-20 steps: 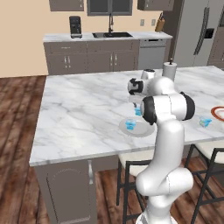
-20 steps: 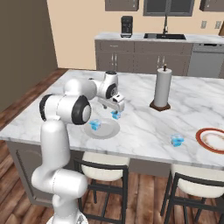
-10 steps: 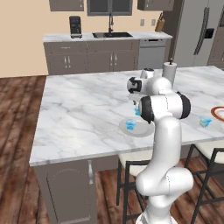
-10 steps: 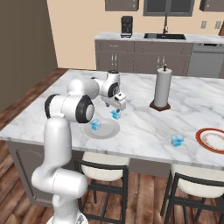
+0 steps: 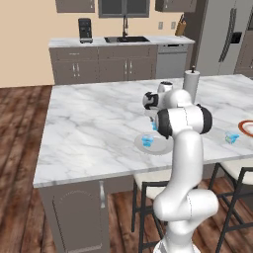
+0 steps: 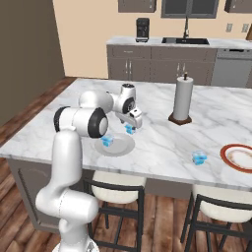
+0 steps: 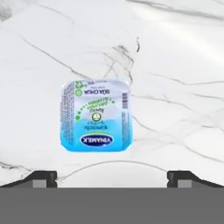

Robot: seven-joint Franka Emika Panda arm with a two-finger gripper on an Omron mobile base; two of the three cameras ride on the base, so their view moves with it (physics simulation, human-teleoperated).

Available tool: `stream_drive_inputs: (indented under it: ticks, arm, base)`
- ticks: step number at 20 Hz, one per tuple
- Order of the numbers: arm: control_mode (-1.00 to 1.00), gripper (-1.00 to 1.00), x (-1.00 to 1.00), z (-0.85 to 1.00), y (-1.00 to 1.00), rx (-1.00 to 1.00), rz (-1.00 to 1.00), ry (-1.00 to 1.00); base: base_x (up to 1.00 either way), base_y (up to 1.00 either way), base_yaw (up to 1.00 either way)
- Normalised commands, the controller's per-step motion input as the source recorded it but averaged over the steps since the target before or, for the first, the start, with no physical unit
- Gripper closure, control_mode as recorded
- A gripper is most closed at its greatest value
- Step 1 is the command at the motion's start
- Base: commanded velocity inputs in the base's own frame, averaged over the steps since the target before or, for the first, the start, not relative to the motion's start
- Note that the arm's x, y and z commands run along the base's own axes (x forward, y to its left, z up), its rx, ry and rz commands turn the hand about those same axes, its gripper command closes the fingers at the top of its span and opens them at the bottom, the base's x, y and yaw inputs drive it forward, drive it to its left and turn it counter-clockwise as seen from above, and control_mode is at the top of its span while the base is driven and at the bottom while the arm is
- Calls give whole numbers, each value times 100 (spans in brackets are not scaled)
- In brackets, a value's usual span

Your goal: Place two yogurt containers on each plate.

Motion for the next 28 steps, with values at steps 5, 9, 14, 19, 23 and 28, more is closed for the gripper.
stream_drive_inputs:
  ticks: [5,9,14,19,23,28]
  arm:
    - [-100,-100,34,-9,0,0,0,0]
    - [-100,-100,33,-12,0,0,0,0]
    - [-100,-100,22,-13,-7,0,-1,0]
    - [-100,-100,3,-9,-24,0,-2,0]
    - [-100,-100,0,-14,-3,0,-1,0]
    - [-100,-100,0,-11,0,0,0,0]
  base:
    - [0,0,0]
    - [0,0,0]
    - [0,0,0]
    - [0,0,0]
    - [0,0,0]
    - [0,0,0]
